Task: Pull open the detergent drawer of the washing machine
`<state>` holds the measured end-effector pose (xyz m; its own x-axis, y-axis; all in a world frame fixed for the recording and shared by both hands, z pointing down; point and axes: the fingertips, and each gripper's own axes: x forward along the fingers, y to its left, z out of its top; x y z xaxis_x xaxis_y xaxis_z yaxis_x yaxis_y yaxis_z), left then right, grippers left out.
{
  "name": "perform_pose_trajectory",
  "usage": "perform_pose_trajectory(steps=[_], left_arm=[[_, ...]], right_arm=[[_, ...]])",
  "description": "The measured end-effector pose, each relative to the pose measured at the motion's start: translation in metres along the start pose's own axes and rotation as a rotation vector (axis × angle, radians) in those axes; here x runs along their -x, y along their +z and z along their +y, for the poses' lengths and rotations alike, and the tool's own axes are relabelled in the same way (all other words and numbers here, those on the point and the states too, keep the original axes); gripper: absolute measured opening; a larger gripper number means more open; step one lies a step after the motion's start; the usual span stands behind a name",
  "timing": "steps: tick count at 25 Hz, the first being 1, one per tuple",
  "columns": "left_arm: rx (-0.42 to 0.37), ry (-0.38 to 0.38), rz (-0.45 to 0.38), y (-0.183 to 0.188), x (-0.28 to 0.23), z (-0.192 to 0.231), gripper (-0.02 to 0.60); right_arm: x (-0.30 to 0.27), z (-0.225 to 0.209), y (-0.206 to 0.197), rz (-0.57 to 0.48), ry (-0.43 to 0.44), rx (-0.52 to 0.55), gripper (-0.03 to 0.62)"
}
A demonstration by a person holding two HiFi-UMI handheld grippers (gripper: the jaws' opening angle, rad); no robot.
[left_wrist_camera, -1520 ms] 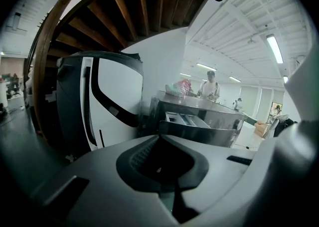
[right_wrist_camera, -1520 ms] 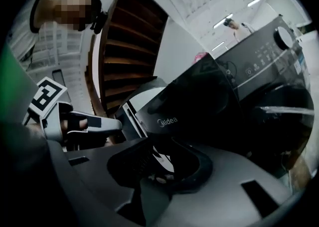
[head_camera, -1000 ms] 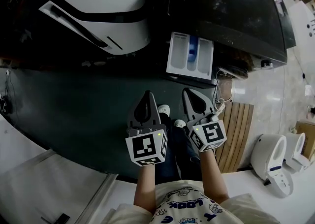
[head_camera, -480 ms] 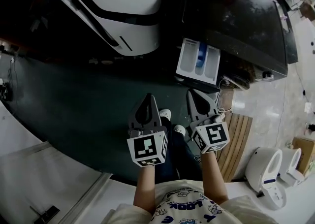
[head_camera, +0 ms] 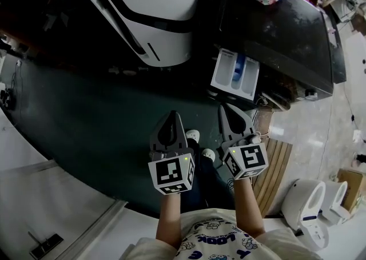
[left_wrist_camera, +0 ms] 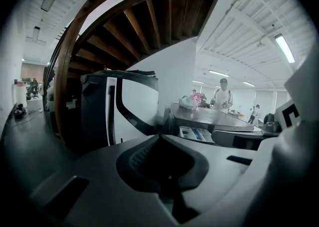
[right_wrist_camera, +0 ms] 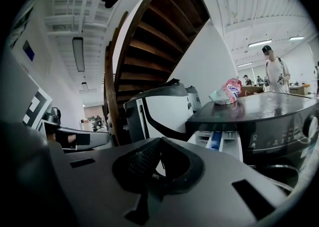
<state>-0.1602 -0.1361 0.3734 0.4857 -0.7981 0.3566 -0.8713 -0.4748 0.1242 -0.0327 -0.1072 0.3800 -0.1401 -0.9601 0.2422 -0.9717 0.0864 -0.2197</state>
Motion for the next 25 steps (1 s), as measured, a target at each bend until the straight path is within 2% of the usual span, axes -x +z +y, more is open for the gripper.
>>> perform_pose_trajectory(steps=[10,25], left_arm=[[-0.001,0.021,-0.032,0.015,0.011,0.006,0.015],[-0.01,0.014,-0.055,0.03,0.014,-0.005,0.015]], right_arm=[[0.002,0.013,0.015,-0.024,0.02,0.018,0.012],[0.008,0.007,0.032,-0.038,0.005,0.035,0.012]])
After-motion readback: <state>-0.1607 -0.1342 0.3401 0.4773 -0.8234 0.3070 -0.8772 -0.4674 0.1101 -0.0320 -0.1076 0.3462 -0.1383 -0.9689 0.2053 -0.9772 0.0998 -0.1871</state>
